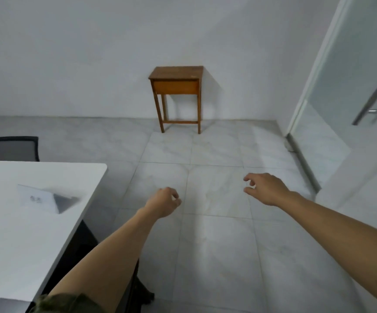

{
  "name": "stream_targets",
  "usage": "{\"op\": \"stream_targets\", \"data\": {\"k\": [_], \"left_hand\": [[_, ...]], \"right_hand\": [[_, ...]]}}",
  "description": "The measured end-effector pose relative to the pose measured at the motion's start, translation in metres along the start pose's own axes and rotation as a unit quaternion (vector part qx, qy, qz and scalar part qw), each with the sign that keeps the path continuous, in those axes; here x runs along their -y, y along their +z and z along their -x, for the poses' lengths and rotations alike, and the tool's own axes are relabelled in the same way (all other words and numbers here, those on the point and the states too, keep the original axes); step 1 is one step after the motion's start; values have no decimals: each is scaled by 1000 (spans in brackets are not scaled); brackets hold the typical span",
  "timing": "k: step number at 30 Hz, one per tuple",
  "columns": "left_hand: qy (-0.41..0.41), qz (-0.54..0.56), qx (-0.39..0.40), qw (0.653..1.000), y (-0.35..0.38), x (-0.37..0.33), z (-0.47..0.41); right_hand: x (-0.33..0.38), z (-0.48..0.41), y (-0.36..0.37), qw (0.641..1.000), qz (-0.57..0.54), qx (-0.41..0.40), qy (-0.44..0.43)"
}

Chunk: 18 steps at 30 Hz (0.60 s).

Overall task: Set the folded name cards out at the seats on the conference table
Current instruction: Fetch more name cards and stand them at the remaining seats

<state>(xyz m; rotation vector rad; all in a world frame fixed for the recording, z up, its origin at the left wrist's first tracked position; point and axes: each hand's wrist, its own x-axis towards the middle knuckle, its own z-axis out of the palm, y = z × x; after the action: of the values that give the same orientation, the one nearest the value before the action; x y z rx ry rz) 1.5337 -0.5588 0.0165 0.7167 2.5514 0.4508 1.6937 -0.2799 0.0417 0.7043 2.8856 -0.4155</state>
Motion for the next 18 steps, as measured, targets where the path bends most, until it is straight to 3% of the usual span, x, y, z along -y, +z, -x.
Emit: {"op": "stream_targets", "data": {"k": [9,18], "left_hand": [[-98,37,-47,993,-72,42,-115],[-232,102,-125,959,-140,96,-222]], "right_hand": [[63,-211,-25,992,24,40,-119],[160,-436,-37,958,64,91,-266]]}}
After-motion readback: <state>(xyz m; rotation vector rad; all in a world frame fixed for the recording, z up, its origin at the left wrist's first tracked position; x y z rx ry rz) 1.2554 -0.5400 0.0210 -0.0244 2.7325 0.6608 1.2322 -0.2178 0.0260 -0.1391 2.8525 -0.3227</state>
